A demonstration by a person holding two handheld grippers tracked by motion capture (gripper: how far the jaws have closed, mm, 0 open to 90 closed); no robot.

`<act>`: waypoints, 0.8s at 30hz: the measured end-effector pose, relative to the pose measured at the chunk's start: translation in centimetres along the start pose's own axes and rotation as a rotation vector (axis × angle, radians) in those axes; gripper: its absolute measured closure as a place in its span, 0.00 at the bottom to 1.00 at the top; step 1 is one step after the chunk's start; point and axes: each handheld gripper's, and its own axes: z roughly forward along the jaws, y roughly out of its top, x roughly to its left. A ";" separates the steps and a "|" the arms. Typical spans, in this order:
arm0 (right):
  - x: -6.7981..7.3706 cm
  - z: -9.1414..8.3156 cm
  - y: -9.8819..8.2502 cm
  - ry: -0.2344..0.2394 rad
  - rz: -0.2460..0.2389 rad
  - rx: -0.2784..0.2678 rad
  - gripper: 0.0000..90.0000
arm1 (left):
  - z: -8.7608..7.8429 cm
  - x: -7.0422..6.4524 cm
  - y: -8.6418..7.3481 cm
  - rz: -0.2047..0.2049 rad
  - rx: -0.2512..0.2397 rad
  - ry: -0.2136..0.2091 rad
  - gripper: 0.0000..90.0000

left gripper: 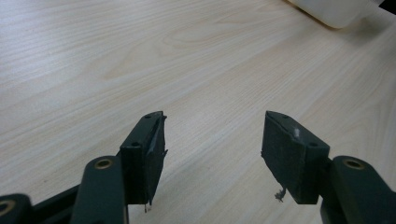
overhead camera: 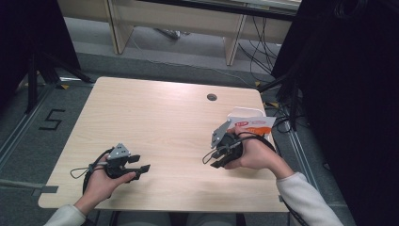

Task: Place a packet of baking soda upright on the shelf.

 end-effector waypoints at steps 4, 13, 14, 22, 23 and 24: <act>0.4 1.3 -0.5 0.022 -0.021 0.003 0.71 | 0.0 -0.1 0.0 -0.002 -0.005 -0.001 0.43; 2.2 4.0 -1.6 0.056 0.027 0.019 0.70 | 0.0 0.0 0.0 -0.001 -0.001 0.002 0.43; 2.3 4.5 -1.8 0.062 0.018 0.026 0.70 | 0.0 0.0 0.0 0.001 0.000 0.001 0.43; 3.2 6.3 -2.1 0.080 0.014 0.021 0.69 | 0.0 0.0 0.0 0.003 0.000 -0.001 0.43; 3.3 6.3 -2.1 0.078 0.034 0.023 0.69 | 0.0 0.0 0.0 0.002 0.001 0.000 0.43; 3.5 6.7 -2.2 0.083 0.032 0.027 0.69 | 0.0 0.0 0.0 0.001 0.004 0.001 0.43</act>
